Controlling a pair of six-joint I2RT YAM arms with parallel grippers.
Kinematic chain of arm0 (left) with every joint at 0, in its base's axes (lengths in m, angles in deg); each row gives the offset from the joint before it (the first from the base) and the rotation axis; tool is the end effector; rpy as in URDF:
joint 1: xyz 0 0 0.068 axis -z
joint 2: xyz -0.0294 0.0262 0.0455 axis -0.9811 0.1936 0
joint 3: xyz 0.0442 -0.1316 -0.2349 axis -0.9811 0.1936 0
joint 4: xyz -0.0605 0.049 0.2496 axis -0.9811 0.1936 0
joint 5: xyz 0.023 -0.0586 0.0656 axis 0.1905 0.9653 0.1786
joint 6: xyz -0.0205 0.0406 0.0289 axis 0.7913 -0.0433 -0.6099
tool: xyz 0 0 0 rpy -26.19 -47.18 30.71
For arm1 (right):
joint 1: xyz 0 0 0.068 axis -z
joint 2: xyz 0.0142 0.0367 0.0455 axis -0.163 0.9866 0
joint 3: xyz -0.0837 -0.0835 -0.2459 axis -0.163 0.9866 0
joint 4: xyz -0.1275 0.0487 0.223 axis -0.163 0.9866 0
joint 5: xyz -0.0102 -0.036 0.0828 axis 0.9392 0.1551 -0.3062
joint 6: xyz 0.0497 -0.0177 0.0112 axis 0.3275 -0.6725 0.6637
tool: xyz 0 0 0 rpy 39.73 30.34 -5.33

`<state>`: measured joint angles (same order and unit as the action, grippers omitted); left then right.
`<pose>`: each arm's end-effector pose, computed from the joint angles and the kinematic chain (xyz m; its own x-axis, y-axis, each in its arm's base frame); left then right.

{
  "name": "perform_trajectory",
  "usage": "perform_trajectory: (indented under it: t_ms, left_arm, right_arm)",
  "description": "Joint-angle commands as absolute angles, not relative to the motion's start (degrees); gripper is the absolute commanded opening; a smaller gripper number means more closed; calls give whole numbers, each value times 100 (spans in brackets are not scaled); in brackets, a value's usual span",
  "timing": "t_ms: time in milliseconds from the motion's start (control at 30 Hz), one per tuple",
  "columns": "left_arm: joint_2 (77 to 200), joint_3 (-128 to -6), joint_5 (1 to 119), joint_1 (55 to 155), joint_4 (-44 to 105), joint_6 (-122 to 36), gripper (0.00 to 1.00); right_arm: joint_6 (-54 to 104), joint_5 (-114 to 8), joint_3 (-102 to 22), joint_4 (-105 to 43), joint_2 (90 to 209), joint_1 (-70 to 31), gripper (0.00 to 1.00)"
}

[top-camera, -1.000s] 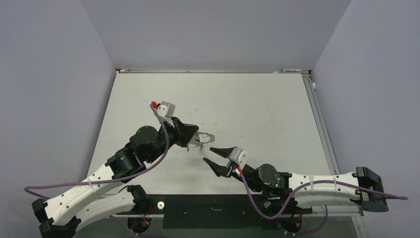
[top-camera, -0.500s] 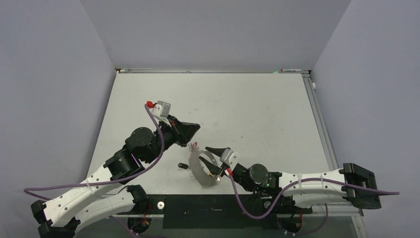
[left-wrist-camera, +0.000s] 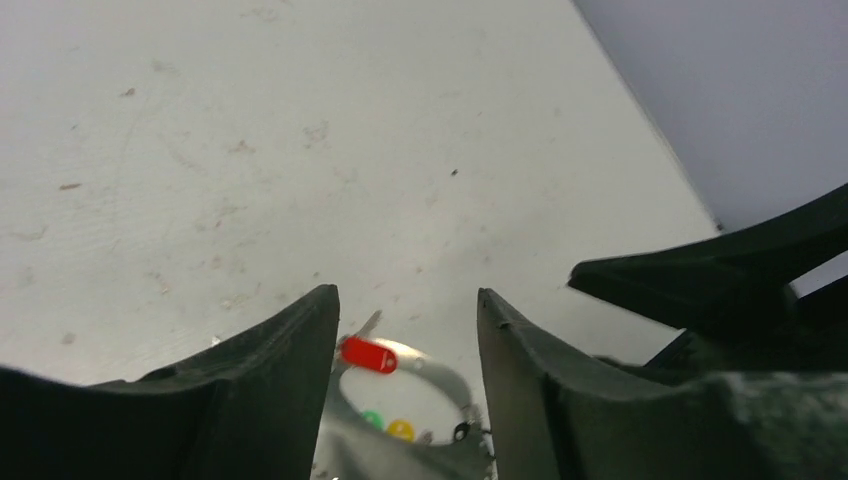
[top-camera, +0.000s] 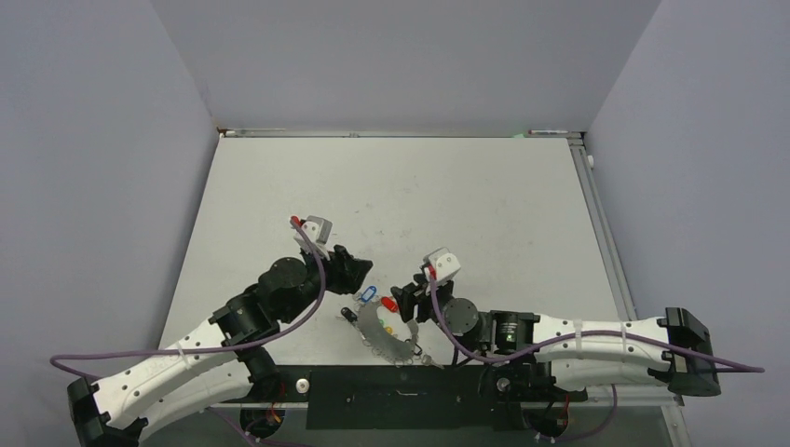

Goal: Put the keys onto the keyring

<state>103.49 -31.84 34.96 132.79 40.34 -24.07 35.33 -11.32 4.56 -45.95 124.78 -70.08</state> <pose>0.1107 -0.1346 0.3077 -0.4129 -0.2626 -0.8721 0.4624 0.7645 -0.4492 0.0602 0.2140 0.2625 -0.2414 0.0209 -0.9702 -0.6674 0.7222 0.1816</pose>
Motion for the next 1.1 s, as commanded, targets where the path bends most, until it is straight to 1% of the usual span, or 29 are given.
perform_trajectory:
  t_ms: [0, 33, 133, 233, 333, 400, 600, 667, 767, 833, 867, 933, 1000, 1067]
  left_arm:
    - [9996, -2765, 3197, 13296, 4417, -2218, 55]
    - [9927, -2605, 3178, 13290, 4487, -2111, 59]
    - [9810, -2204, 3308, 13298, 4504, -1791, 61]
    - [9883, -1938, 3504, 13308, 4457, -1637, 61]
    - [10030, -2053, 3613, 13320, 4739, -1684, 61]
    - [10069, -2310, 3615, 13348, 5063, -1801, 62]
    - [9863, -3400, 3518, 13395, 6235, -2241, 62]
    - [9677, -3645, 3443, 13398, 6548, -2546, 62]
    - [9290, -3669, 3261, 13397, 6722, -2972, 62]
    - [8999, -3539, 3180, 13394, 6727, -3159, 63]
    - [8855, -3441, 3154, 13394, 6719, -3228, 63]
    - [8586, -3281, 3040, 13395, 6687, -3132, 64]
    - [8361, -3216, 3151, 13394, 6570, -3227, 64]
    - [8185, -3141, 3163, 13395, 6513, -3266, 65]
  right_arm:
    - [6195, -899, -401, -1379, 12883, -6815, 56]
    - [6515, -1118, -450, -1027, 12959, -6777, 56]
    - [7142, -1766, -365, -528, 13078, -6773, 57]
    - [7033, -2429, -49, -514, 13113, -6823, 55]
    - [6703, -3115, 250, -714, 13235, -6926, 52]
    - [6608, -3131, 314, -756, 13398, -7122, 52]
    - [6409, -2725, 14, -685, 14396, -7606, 60]
    - [6334, -2549, -106, -657, 14707, -7685, 59]
    - [6186, -2475, -200, -791, 15157, -7717, 56]
    - [6127, -2484, -242, -888, 15337, -7706, 51]
    - [6105, -2485, -275, -895, 15397, -7712, 47]
    - [6077, -2495, -314, -868, 15461, -7719, 35]
    - [6106, -2518, -313, -825, 15469, -7718, 20]
    - [6135, -2519, -268, -789, 15424, -7714, 7]
